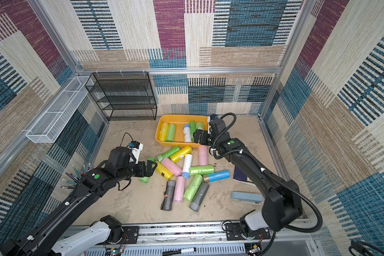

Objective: Put the roll of trash bags into the storage box
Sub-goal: Pick up the roll of trash bags from the center of the board.

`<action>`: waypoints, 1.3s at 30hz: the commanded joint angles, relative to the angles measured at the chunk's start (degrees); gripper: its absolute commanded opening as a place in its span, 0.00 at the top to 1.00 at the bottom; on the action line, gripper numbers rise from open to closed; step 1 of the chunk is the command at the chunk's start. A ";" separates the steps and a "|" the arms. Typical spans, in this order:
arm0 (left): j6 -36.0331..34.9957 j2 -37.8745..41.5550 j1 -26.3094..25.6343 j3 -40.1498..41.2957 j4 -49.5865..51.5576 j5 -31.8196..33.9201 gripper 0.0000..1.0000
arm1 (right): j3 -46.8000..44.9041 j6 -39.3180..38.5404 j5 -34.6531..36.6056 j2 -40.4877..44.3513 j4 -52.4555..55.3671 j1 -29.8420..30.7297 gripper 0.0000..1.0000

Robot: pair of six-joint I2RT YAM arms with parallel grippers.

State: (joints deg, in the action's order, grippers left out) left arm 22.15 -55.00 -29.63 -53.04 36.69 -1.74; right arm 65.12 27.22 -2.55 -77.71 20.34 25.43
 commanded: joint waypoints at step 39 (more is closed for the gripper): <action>7.76 -14.76 -8.78 0.39 -6.32 -10.77 0.12 | -22.62 -1.11 -6.41 27.68 -3.30 -0.39 0.01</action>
State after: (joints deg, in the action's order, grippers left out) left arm 27.18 -68.95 -36.88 -52.93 32.36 -14.37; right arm 43.07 27.49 -6.90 -50.00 19.66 25.02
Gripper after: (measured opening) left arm 0.889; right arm 0.993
